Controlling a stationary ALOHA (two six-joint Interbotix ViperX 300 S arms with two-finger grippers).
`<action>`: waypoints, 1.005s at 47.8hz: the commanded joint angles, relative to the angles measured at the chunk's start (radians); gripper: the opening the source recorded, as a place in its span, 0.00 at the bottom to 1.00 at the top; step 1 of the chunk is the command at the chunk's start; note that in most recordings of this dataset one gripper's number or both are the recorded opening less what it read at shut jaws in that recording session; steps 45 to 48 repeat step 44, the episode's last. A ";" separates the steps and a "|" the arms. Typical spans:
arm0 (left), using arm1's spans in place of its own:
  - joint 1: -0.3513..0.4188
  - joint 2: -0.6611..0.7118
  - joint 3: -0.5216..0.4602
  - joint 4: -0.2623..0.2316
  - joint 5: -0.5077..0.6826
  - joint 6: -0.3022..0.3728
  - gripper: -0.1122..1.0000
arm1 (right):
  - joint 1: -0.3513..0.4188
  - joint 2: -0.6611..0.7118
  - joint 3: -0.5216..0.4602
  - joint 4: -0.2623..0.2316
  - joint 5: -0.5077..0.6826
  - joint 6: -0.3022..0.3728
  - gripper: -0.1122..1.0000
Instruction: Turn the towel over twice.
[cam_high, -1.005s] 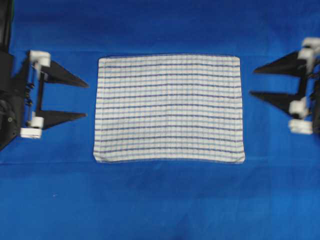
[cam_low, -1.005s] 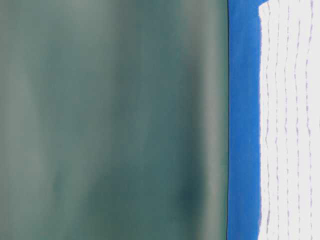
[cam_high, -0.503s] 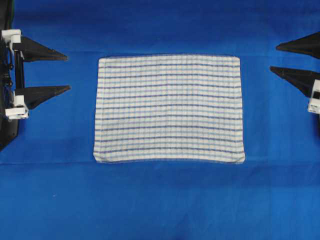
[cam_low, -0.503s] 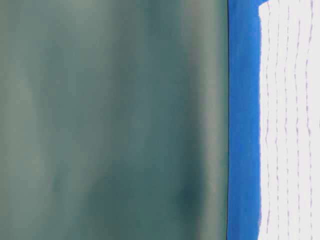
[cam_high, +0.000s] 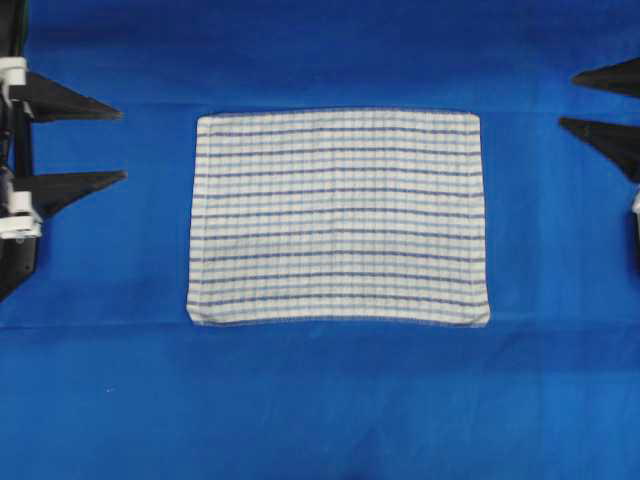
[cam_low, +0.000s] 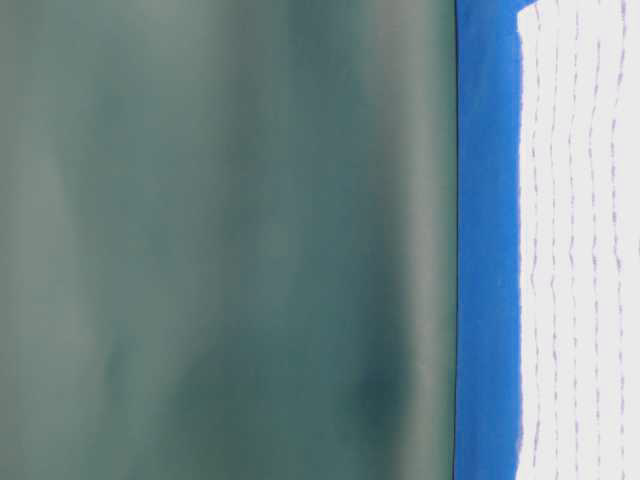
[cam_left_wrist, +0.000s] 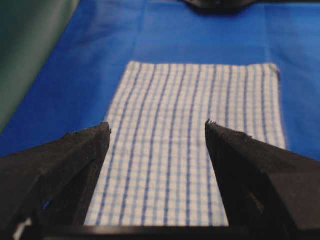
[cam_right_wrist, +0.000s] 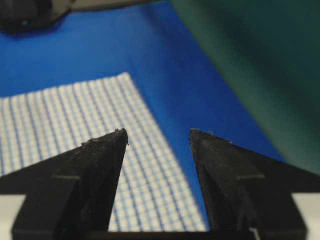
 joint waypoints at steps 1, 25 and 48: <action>0.008 -0.048 0.003 0.003 0.037 -0.005 0.75 | -0.002 -0.038 0.012 -0.002 0.003 -0.005 0.63; 0.008 -0.253 0.121 0.002 0.126 -0.021 0.74 | -0.003 -0.279 0.242 0.009 -0.008 0.058 0.59; 0.008 -0.256 0.133 0.002 0.124 -0.023 0.74 | -0.003 -0.290 0.255 0.006 -0.003 0.071 0.59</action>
